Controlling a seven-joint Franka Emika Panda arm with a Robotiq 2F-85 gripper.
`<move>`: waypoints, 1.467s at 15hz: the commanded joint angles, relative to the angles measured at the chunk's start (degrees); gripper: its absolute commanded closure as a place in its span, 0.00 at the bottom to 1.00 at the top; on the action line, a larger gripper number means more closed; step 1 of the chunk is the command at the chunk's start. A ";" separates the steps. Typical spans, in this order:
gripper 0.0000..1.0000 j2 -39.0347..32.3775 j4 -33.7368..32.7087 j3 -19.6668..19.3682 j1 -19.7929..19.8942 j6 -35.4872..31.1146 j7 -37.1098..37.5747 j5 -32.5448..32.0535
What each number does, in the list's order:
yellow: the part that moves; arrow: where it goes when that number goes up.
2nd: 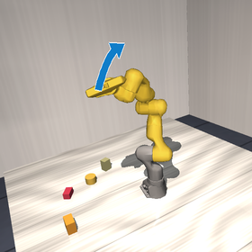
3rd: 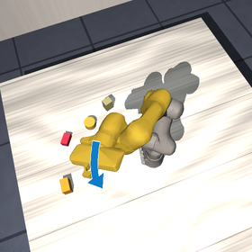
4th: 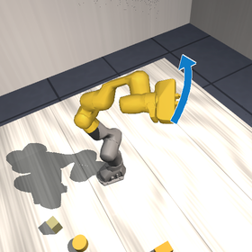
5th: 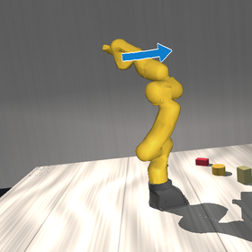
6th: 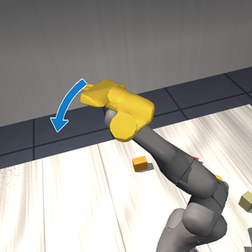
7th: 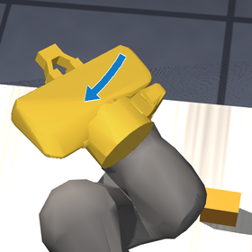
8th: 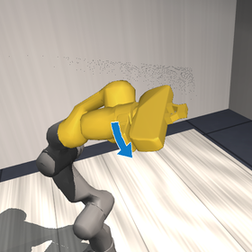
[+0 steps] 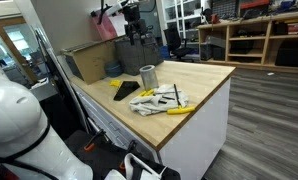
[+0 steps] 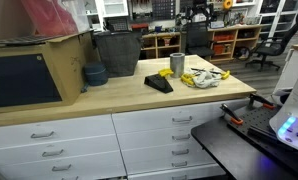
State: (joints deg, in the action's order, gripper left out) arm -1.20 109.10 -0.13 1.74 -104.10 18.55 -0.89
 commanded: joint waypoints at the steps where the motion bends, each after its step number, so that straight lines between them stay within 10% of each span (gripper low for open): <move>1: 0.00 -0.69 -0.40 -0.41 -0.37 -0.38 1.88 -0.42; 22: 0.00 -10.38 -5.15 -3.48 0.34 -0.35 19.23 2.58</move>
State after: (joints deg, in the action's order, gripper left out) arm -8.52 107.14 -2.62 1.84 -105.34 35.66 -0.40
